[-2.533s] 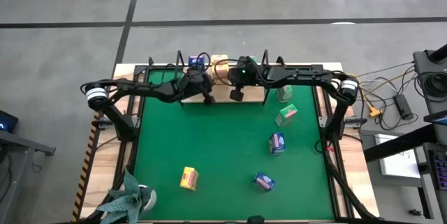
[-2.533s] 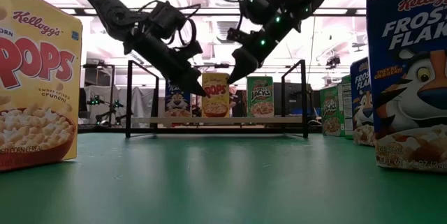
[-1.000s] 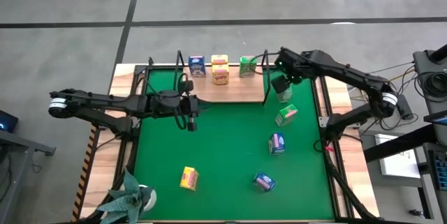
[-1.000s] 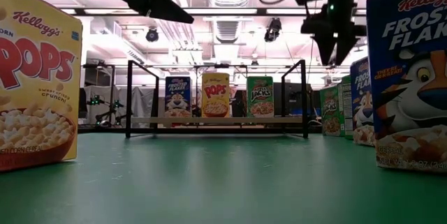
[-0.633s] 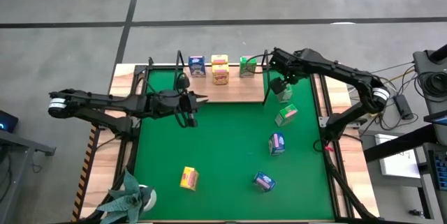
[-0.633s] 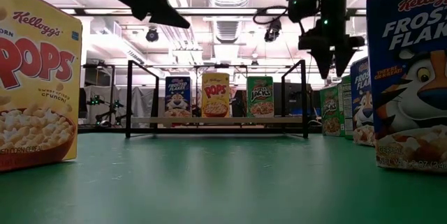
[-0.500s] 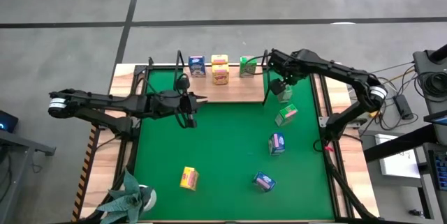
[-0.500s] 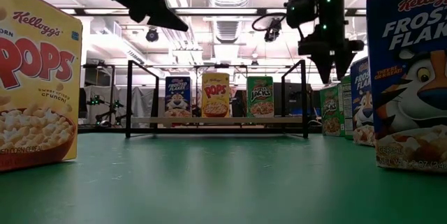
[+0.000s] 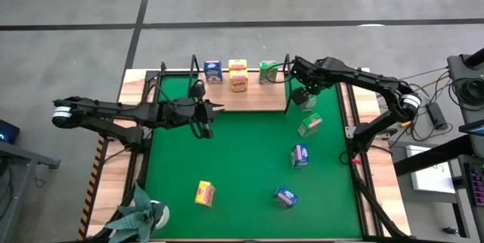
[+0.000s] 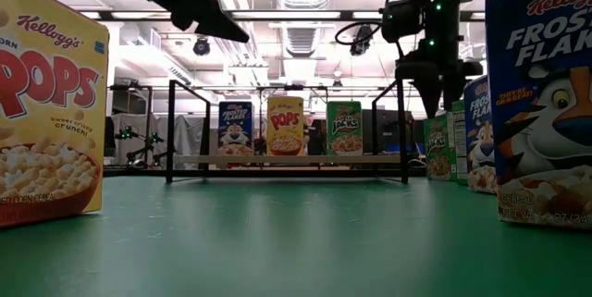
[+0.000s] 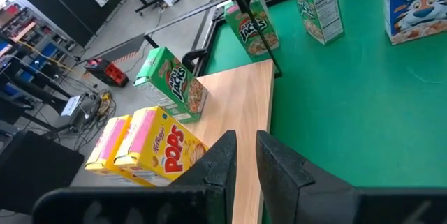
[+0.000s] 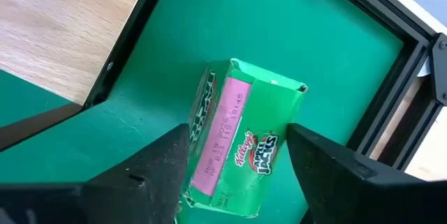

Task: Stack cereal on shelf
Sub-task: Put the top green cereal box on the shelf aligned with the other green cereal box

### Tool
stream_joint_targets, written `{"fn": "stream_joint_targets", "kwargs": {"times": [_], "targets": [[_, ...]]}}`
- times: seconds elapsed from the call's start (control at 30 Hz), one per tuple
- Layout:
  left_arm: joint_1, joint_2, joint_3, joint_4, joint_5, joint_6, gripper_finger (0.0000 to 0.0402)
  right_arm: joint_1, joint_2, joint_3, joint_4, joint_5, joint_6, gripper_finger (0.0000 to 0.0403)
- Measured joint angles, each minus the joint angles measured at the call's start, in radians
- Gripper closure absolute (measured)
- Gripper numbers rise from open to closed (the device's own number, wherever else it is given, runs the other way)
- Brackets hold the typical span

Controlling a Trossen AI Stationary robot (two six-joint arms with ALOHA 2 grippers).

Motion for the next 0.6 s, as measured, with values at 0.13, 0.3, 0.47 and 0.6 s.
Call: {"fn": "stream_joint_targets", "kwargs": {"times": [0.13,0.3,0.47,0.6], "targets": [[0.0,0.0,0.0,0.0,0.0,0.0,0.0363,0.0,0.0,-0.001,0.007,0.005,-0.002,0.0193],[0.0,0.0,0.0,0.0,0.0,0.0,0.0363,0.0,0.001,-0.002,0.016,0.008,0.001,0.0203],[0.0,0.0,0.0,0.0,0.0,-0.002,0.0363,0.0,0.002,-0.003,0.026,0.008,0.001,0.0183],[0.0,0.0,0.0,0.0,0.0,-0.003,0.0363,0.0,0.002,-0.004,0.04,0.008,0.002,0.0156]]}}
